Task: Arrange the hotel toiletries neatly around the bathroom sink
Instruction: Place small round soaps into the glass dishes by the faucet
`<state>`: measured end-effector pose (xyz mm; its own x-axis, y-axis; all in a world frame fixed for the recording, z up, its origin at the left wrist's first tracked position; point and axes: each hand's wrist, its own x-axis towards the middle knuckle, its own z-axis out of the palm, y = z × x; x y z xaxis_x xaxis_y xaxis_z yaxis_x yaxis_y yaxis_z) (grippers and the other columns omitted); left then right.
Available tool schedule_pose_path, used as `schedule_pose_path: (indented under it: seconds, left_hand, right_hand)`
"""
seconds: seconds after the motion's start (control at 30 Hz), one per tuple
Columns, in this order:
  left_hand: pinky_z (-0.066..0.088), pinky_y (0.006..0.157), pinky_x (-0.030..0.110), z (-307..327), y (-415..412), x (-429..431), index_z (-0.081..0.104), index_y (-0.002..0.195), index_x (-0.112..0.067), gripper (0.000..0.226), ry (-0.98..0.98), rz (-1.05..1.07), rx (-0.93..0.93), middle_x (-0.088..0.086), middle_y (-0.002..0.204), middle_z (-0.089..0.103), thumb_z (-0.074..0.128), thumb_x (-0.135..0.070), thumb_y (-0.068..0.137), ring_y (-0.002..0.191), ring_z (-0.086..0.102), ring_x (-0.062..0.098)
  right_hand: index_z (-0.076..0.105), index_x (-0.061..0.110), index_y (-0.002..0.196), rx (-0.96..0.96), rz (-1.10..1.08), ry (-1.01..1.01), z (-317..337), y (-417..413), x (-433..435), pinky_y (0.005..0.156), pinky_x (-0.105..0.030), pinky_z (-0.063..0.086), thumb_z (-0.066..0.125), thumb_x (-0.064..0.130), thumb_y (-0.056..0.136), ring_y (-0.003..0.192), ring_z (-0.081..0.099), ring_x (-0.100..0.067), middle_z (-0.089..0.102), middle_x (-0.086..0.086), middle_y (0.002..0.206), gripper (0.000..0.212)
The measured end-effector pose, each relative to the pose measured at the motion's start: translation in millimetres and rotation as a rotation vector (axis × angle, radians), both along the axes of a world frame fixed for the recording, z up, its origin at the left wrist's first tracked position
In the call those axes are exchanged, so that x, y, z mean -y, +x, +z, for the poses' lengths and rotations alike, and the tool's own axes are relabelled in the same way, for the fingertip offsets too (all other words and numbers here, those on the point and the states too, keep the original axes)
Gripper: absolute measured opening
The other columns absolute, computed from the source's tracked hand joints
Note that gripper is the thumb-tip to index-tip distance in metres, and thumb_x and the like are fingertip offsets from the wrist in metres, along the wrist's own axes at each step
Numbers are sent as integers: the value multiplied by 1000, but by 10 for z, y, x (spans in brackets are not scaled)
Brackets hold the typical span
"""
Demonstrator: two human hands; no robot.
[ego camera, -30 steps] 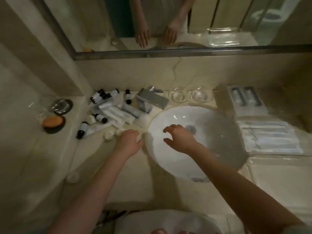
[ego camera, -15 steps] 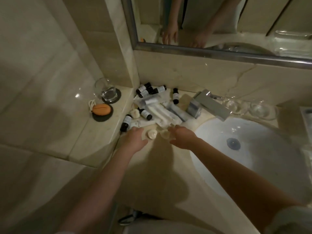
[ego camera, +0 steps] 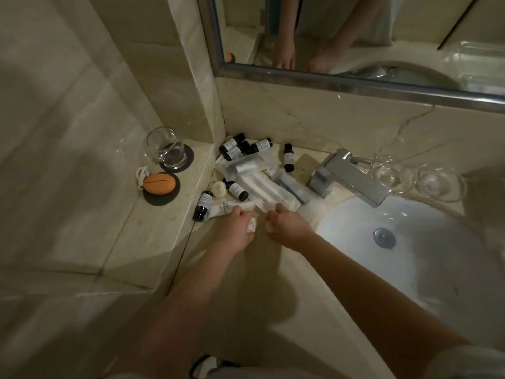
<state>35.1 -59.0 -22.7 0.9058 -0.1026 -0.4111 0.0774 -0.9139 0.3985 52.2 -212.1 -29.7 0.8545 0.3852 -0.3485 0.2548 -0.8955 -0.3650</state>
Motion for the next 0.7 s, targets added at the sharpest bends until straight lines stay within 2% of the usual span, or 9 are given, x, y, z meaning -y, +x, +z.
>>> schedule_pose_path:
  seconds: [0.23,0.37,0.47,0.57,0.7]
  left_hand:
    - [41,92,35,93,-95,59,47,128,-10,51,-65,90,58,9,130,40,64,-19,81,111,51,28]
    - [43,92,33,287,-173,119,51,126,-10,53,-178,140,167,7,126,47,68,-20,77,111,50,24]
    - [46,85,31,472,-232,220,57,116,-11,44,-300,179,231,7,115,53,69,-16,74,101,55,22]
    - [51,76,28,675,-291,387,58,110,-14,37,-447,222,224,6,108,58,69,-13,75,86,59,17]
    - [49,67,25,935,-339,779,54,106,-19,32,-619,220,204,-2,100,58,68,-13,78,76,59,12]
  right_hand:
    - [55,8,119,68,-8,165,147,-93,198,81,-36,49,63,18,81,93,57,-29,50,-11,115,41]
    - [59,7,119,180,-65,342,325,-260,371,73,-29,46,68,17,77,85,57,-25,57,-11,108,44]
    - [60,11,118,219,-154,462,546,-423,568,70,-26,45,70,17,78,76,53,-16,58,-7,105,42]
    - [59,16,105,212,-273,583,741,-588,802,69,-34,51,70,15,77,72,57,-22,61,-4,99,30]
    - [64,18,95,231,-432,694,897,-748,1199,66,-26,48,70,9,74,66,56,-18,65,-1,90,23]
